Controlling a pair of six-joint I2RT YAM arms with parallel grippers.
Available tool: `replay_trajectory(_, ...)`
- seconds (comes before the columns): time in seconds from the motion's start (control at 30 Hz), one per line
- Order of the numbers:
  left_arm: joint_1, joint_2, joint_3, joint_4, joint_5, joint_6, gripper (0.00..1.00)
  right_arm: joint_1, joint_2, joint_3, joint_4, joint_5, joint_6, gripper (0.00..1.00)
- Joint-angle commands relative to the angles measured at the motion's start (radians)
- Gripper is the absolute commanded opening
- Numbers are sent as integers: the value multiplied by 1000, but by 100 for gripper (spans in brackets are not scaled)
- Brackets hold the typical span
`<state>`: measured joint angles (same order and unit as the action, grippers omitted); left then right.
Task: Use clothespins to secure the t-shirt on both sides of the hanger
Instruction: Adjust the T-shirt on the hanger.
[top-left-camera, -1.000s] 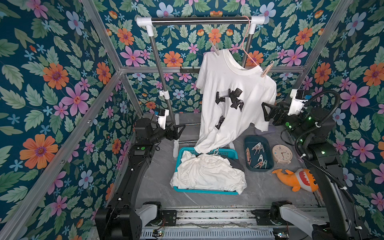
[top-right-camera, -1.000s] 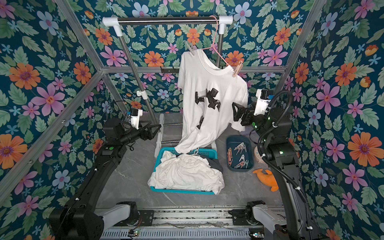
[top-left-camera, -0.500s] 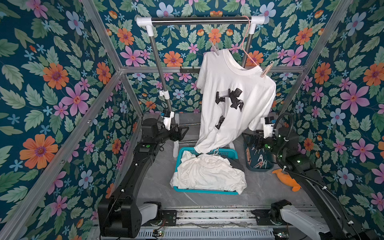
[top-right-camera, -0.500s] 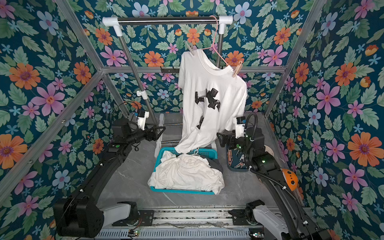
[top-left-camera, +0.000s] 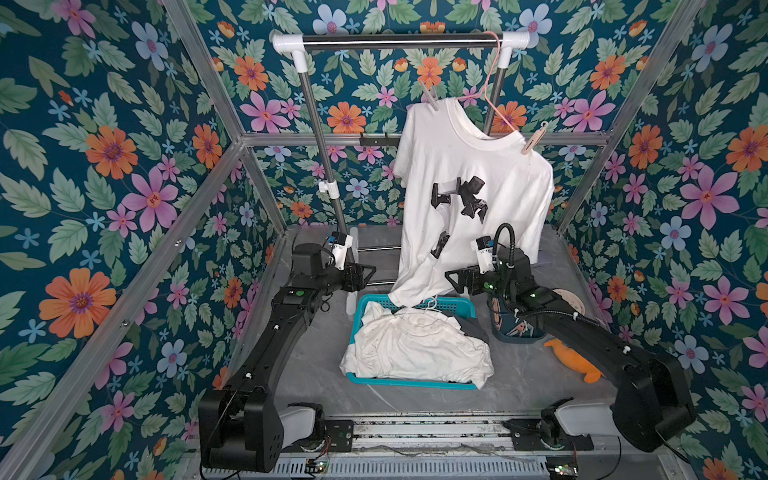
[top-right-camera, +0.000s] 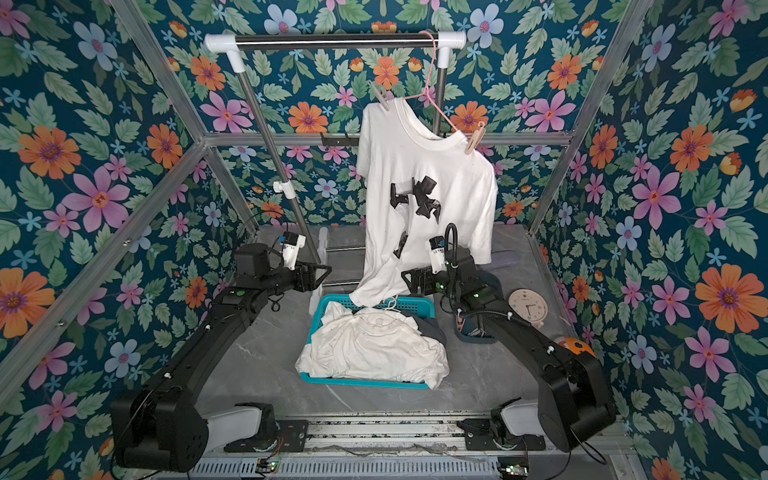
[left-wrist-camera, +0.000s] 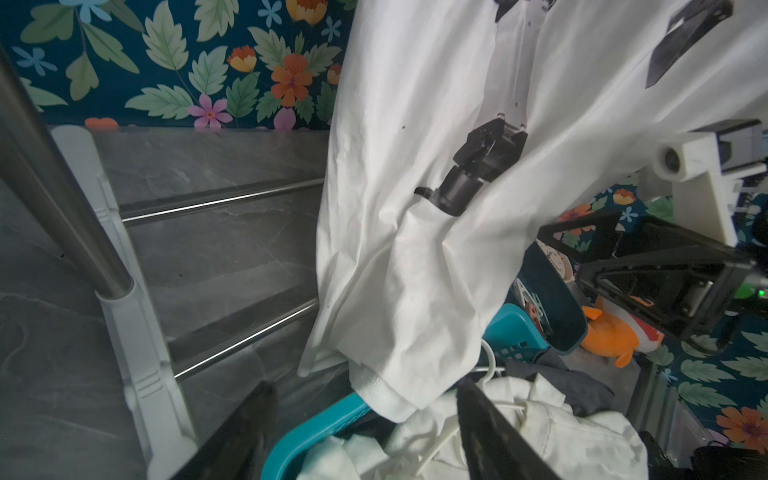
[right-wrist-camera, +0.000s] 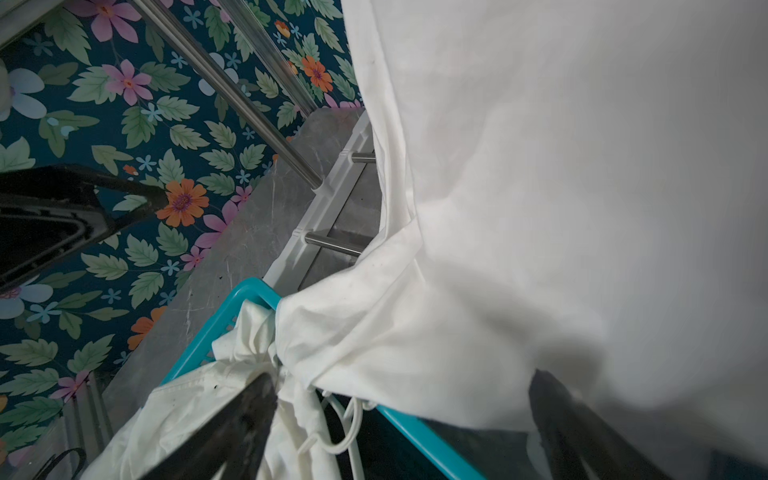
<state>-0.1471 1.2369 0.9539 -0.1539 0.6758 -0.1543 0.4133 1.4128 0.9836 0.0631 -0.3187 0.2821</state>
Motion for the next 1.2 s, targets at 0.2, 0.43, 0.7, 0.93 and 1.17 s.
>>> replay_trajectory(0.2, -14, -47, -48, -13, -11, -14, 71, 1, 308, 212, 112, -5, 14, 90)
replay_trajectory(0.43, -20, -48, -50, -13, -11, -10, 71, 1, 489, 437, 72, 89, -33, 89)
replay_trajectory(0.7, -20, -51, -48, -47, 23, 36, 73, 1, 393, 381, 67, -56, -85, 90)
replay_trajectory(0.93, -42, -16, -13, -113, 101, 110, 73, 2, 183, 226, -31, -261, -81, 88)
replay_trajectory(1.17, -113, -28, -3, -90, 67, 114, 74, 24, -1, 113, -259, -354, -89, 83)
